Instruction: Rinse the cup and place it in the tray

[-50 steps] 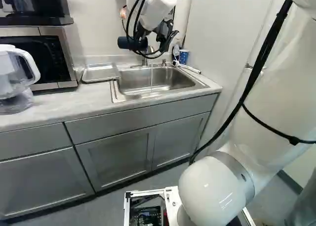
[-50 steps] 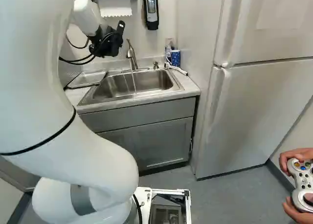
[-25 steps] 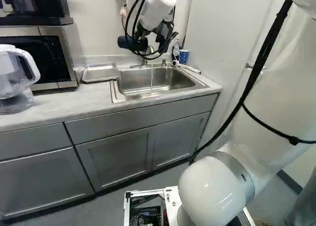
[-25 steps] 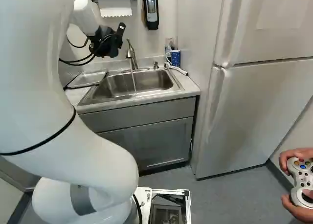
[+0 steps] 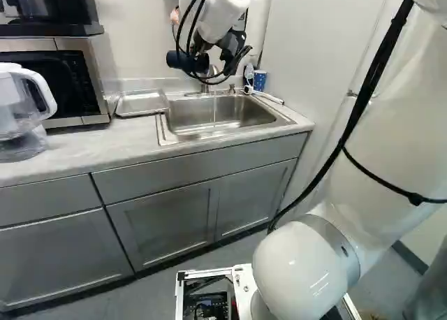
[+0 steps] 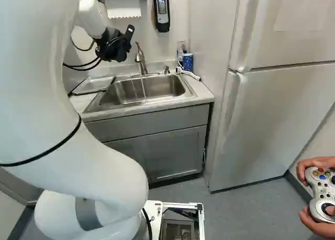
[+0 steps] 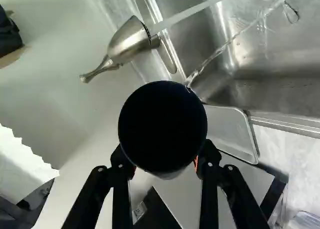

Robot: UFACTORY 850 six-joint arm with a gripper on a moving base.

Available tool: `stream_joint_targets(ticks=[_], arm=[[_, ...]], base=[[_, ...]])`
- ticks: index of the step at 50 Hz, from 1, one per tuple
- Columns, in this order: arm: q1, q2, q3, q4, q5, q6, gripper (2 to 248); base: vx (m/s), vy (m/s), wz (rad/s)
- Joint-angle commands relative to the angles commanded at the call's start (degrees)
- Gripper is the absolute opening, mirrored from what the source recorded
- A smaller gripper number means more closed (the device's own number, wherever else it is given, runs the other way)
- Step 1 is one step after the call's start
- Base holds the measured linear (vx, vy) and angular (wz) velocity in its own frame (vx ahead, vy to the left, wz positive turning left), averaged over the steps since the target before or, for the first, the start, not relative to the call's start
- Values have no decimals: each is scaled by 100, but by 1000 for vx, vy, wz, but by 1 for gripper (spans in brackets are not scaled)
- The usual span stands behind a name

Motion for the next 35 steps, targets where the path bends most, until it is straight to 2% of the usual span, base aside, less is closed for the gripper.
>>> stream_joint_targets(ticks=[35], arm=[[0,0,0,0,0,0,124]], base=[[0,0,0]])
